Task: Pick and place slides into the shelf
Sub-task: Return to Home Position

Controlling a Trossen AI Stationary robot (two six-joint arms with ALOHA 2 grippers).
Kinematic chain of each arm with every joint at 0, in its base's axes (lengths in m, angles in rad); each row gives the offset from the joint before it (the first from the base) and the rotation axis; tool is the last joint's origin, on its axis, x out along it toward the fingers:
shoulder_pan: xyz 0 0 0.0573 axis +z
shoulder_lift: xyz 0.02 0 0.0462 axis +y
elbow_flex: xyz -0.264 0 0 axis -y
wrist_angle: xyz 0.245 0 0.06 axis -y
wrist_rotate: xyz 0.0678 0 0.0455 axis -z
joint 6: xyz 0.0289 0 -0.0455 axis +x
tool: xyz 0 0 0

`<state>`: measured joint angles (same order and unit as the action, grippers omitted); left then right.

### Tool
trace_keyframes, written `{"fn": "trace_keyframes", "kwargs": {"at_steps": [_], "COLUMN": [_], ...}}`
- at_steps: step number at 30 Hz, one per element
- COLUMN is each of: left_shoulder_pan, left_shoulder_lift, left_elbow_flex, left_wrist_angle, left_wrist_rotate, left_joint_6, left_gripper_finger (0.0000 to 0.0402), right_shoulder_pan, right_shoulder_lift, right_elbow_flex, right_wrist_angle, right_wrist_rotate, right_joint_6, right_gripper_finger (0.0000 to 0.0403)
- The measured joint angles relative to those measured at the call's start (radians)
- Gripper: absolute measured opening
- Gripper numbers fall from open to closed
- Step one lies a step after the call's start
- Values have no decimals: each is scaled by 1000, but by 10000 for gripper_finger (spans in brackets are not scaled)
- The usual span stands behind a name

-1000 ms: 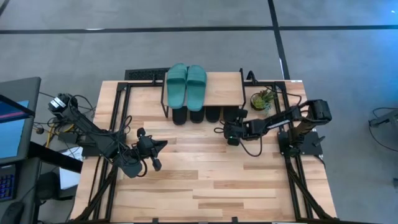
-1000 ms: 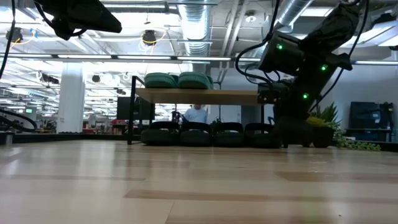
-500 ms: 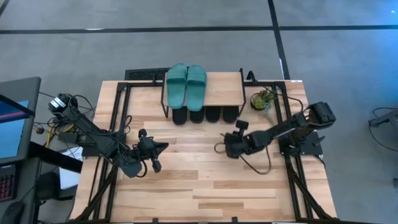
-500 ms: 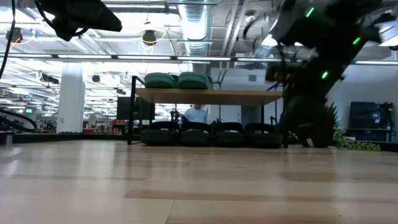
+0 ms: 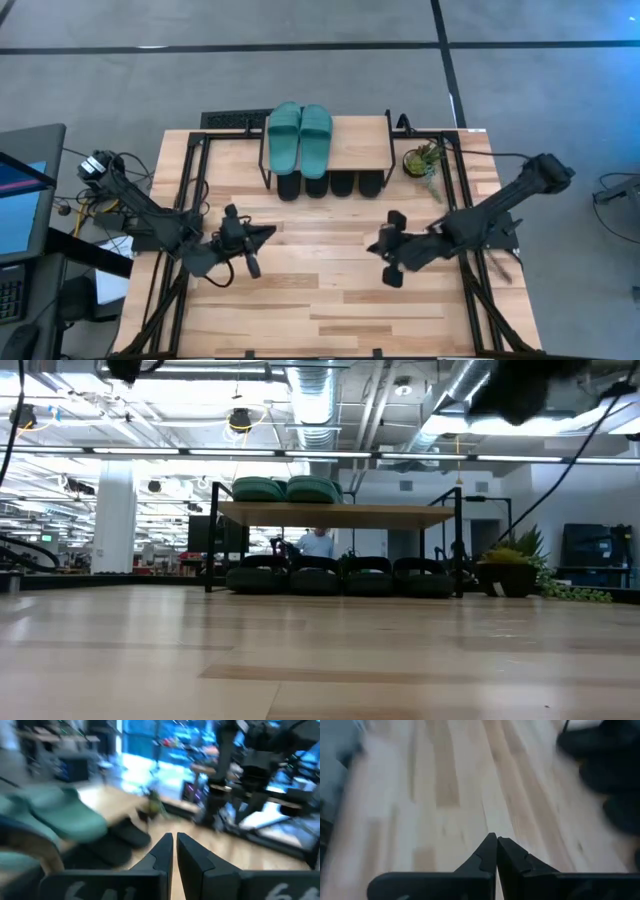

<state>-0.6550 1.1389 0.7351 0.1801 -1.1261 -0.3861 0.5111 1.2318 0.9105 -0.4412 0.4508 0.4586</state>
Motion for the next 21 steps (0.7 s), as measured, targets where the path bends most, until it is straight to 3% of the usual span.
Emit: {"fn": "trace_keyframes", "kwargs": {"at_steps": [7,11,17,19,21], "left_shoulder_pan": [48,73,147,167,194], "left_shoulder_lift": [-1,-11,-10,-10,-9], "left_elbow_flex": [134,205,264,273,278], "left_wrist_angle": [111,114,109,110,112], "left_wrist_rotate": [-229,-240,-26,100,290], "left_joint_6": [321,466,513,564,660], "left_gripper_finger": [13,14,13,14,14], "right_shoulder_pan": [-44,-49,-48,-40,-35], "right_shoulder_lift": [-178,-261,-359,-380,-399], "right_elbow_flex": [127,192,242,246,246], "right_wrist_angle": [2,3,11,8,6], "right_wrist_rotate": [21,22,20,12,-31], "right_joint_6": [-124,-250,-343,-341,-366], "right_gripper_finger": [0,0,0,0,0]}}
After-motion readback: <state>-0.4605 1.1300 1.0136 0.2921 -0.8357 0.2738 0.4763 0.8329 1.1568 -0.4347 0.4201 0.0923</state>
